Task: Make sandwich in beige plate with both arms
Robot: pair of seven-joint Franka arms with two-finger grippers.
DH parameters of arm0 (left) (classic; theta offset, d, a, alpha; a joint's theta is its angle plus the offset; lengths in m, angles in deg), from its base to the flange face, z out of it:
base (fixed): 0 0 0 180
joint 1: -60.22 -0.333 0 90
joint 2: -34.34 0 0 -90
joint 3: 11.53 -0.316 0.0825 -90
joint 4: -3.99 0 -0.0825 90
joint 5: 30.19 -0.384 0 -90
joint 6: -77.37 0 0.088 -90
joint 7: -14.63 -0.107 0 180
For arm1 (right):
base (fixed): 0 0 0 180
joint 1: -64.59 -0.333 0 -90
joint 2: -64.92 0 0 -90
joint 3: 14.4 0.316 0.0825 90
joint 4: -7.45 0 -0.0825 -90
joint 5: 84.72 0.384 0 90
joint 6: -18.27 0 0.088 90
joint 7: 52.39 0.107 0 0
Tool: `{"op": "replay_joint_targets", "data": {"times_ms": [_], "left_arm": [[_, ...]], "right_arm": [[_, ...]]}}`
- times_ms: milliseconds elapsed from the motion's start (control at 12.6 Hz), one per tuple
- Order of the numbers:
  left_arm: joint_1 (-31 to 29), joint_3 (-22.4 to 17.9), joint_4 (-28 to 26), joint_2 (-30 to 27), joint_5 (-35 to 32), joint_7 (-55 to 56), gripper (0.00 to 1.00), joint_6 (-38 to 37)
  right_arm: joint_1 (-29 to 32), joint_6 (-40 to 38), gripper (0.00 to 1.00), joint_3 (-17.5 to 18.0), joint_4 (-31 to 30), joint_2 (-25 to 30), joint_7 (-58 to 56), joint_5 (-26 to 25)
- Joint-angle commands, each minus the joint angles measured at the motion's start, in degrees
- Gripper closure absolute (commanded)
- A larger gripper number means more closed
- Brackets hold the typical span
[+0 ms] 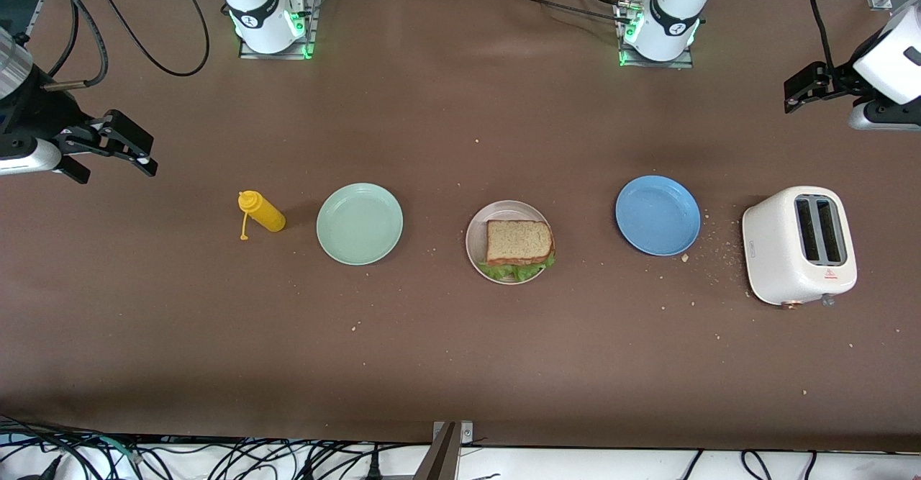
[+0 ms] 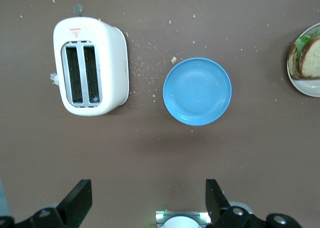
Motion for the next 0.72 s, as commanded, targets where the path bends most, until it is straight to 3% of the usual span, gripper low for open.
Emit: {"op": "replay_joint_targets", "data": {"times_ms": [0,637], "left_arm": [[-1.0,0.8,-1.5,-1.5,1.4,2.2,0.0,2.8],[-2.1,0.5,-2.8,-2.6,3.9,1.8,0.0,4.7]], "right_arm": [[0.2,0.5,0.01,0.2,-1.8,1.5,1.2,-0.8],[0.2,1.1,0.01,0.0,-1.8,1.2,1.2,-0.9]]}}
